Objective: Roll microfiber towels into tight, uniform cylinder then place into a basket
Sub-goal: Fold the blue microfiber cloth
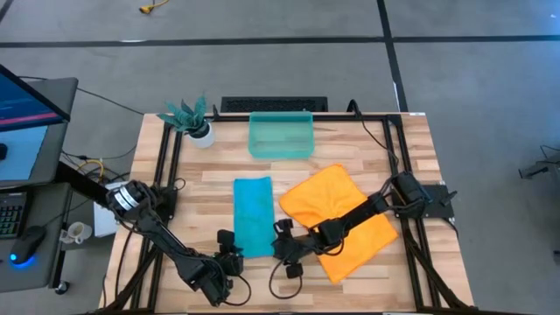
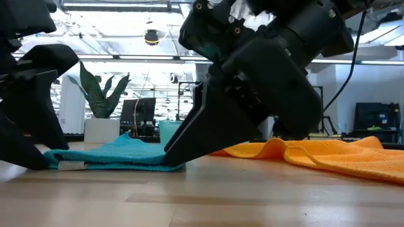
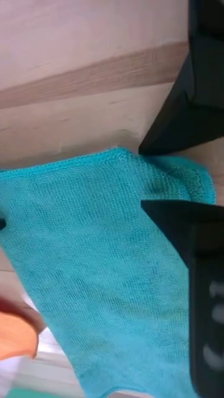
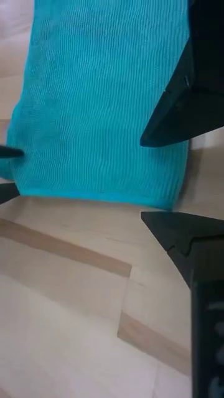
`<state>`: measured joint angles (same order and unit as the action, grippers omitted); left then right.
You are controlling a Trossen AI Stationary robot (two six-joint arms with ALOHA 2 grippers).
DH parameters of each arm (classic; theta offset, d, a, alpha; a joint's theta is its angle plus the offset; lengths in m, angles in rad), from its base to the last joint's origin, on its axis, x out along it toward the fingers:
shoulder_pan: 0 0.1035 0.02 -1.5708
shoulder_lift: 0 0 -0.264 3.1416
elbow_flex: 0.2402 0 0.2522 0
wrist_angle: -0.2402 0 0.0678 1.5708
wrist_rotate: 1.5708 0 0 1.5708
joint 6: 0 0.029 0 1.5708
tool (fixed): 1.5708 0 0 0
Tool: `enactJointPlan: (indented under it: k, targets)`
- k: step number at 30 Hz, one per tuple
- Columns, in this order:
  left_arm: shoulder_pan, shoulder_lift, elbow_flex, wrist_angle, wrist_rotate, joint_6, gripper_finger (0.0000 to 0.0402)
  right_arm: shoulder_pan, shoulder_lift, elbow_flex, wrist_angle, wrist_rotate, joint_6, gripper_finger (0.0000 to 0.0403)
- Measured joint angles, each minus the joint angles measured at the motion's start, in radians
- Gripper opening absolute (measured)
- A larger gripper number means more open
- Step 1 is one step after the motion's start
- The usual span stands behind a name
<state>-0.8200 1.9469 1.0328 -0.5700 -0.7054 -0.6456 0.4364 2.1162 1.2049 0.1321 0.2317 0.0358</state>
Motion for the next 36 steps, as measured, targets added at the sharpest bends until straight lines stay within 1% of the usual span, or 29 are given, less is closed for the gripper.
enactJointPlan:
  k: [4,9,11,13,17,20,22,27,31,36]
  targets:
    - [0.000,0.001,-0.002,0.017,-0.004,0.000,0.0059,-0.012,0.000,0.000,-0.026,-0.040,0.022,0.0197]
    - [0.001,0.002,-0.004,0.032,-0.011,-0.002,0.0009,-0.023,0.023,0.005,-0.019,-0.077,0.068,0.0158]
    - [0.002,0.003,-0.004,0.033,-0.014,-0.006,0.0005,-0.025,0.050,0.009,-0.004,-0.098,0.080,0.0134]
    - [0.002,0.003,-0.004,0.033,-0.014,-0.015,0.0007,-0.025,0.068,0.019,0.009,-0.093,0.108,0.0109]
    - [0.002,-0.004,-0.003,0.036,-0.013,-0.020,0.0004,-0.021,0.070,0.030,-0.006,-0.095,0.122,0.0053]
    - [0.002,-0.026,-0.005,0.030,0.007,-0.020,0.0002,-0.013,0.053,0.035,-0.017,-0.093,0.117,0.0015]
    - [-0.001,-0.047,-0.007,0.015,0.033,-0.021,0.0003,-0.006,0.052,0.045,-0.024,-0.093,0.117,0.0010]
    - [-0.024,-0.089,0.036,-0.010,0.127,-0.043,0.0001,0.025,0.051,0.085,-0.055,-0.108,0.125,0.0025]
    - [-0.047,-0.099,0.089,-0.041,0.194,-0.049,0.0001,0.054,0.052,0.127,-0.090,-0.108,0.127,0.0009]
    - [-0.081,-0.099,0.171,-0.131,0.204,-0.080,0.0001,0.094,0.051,0.219,-0.170,-0.100,0.144,0.0015]
